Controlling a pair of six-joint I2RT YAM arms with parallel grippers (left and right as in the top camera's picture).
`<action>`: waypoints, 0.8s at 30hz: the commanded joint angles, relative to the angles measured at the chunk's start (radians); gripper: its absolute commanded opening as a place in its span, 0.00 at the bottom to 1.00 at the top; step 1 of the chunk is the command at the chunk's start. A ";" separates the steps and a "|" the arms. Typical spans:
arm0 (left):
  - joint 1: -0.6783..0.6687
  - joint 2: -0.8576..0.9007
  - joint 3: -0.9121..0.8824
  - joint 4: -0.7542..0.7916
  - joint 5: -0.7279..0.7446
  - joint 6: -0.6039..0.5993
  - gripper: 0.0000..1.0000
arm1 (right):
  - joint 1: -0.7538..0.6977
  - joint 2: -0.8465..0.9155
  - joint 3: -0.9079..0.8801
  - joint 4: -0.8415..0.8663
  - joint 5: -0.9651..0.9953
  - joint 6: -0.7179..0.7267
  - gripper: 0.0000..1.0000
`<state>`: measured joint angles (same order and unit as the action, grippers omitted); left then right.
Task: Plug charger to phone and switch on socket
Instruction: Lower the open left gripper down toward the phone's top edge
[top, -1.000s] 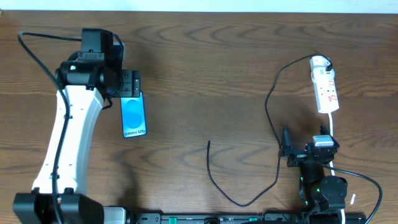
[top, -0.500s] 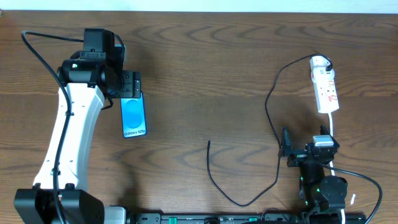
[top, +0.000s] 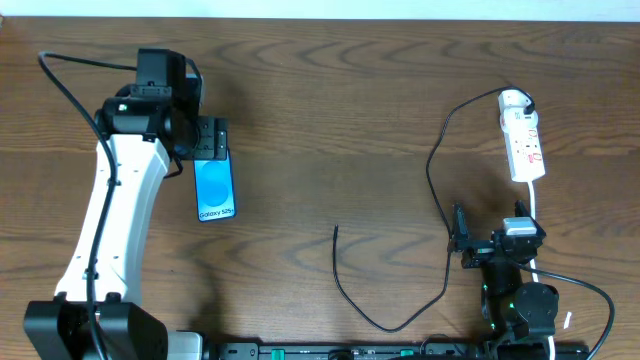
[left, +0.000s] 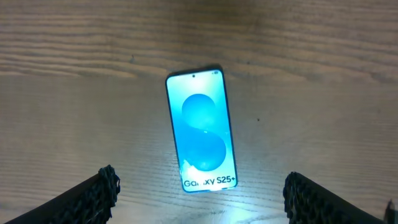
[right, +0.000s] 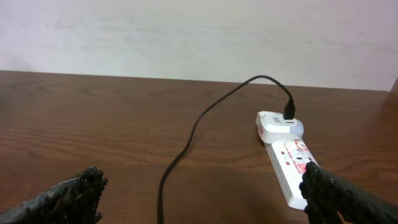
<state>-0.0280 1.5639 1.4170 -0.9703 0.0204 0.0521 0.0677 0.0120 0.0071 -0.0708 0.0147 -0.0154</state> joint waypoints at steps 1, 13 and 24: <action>0.004 0.013 -0.009 -0.001 -0.002 -0.008 0.87 | 0.002 -0.006 -0.002 -0.005 -0.006 -0.004 0.99; 0.004 0.061 -0.021 -0.008 -0.002 -0.016 0.87 | 0.002 -0.006 -0.002 -0.005 -0.006 -0.004 0.99; 0.004 0.254 -0.021 -0.008 -0.002 -0.023 0.87 | 0.002 -0.006 -0.002 -0.005 -0.006 -0.004 0.99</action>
<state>-0.0280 1.7607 1.4120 -0.9726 0.0208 0.0410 0.0677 0.0120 0.0071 -0.0711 0.0147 -0.0154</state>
